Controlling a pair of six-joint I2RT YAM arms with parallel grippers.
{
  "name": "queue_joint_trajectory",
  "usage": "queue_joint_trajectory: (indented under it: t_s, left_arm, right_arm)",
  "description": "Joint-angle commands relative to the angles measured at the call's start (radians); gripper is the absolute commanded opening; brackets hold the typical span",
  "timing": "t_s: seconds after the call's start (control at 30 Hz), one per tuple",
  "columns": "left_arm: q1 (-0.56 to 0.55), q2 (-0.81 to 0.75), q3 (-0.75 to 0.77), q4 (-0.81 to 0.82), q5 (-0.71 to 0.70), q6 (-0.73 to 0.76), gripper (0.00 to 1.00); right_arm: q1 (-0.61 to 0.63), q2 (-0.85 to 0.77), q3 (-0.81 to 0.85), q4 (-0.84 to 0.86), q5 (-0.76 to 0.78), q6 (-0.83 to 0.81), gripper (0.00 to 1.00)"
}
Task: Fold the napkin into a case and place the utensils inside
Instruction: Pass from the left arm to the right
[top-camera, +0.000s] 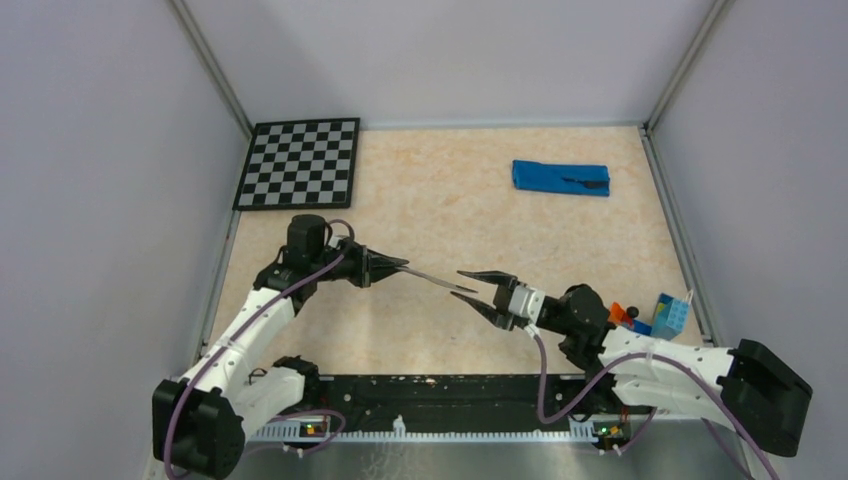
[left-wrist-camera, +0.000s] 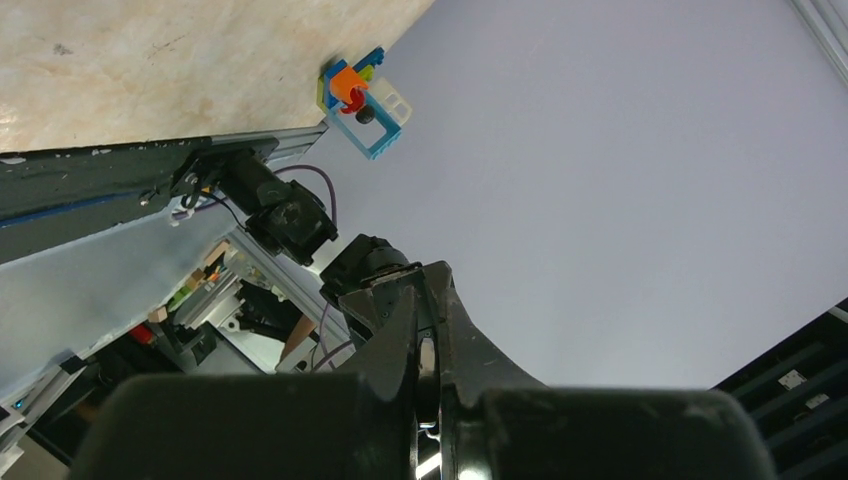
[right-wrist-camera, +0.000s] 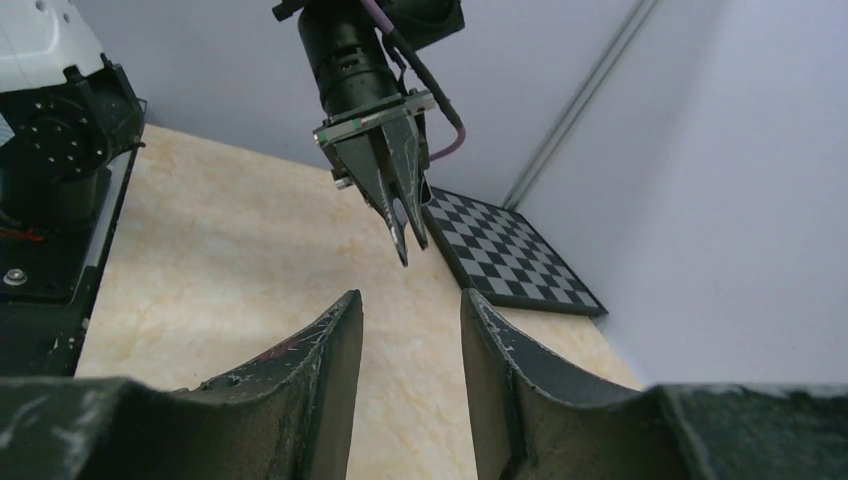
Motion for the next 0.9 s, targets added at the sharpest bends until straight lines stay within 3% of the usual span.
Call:
queue_joint_trajectory:
  t_s: [0.0, 0.2, 0.33, 0.53, 0.63, 0.8, 0.83, 0.87]
  left_arm:
    - [0.006, -0.02, 0.036, 0.026, 0.031, -0.022, 0.0]
    - [0.005, -0.034, 0.019, 0.029, 0.026, -0.03, 0.0]
    - [0.004, -0.041, 0.013, 0.033, 0.024, -0.038, 0.0]
    - [0.005, -0.043, 0.011, 0.037, 0.023, -0.041, 0.0]
    - [0.004, -0.046, 0.01, 0.031, 0.018, -0.041, 0.0]
    - [0.004, -0.058, 0.0, 0.04, -0.003, -0.05, 0.0]
    - [0.004, -0.061, -0.012, 0.061, -0.007, -0.058, 0.05]
    - [0.004, -0.068, -0.022, 0.082, -0.015, -0.067, 0.24]
  right_arm:
    - [-0.007, 0.043, 0.062, 0.191, -0.079, 0.029, 0.39]
    - [-0.007, 0.082, 0.083, 0.249, -0.098, 0.056, 0.36]
    - [-0.007, 0.106, 0.096, 0.256, -0.123, 0.062, 0.2]
    - [-0.007, 0.141, 0.095, 0.294, -0.124, 0.082, 0.11]
    - [-0.007, 0.155, 0.1, 0.314, -0.126, 0.101, 0.0]
    - [-0.008, 0.181, 0.146, 0.288, -0.085, 0.191, 0.0]
    - [-0.018, 0.181, 0.167, 0.233, -0.039, 0.229, 0.0]
    - [-0.034, 0.178, 0.191, 0.177, -0.005, 0.267, 0.0]
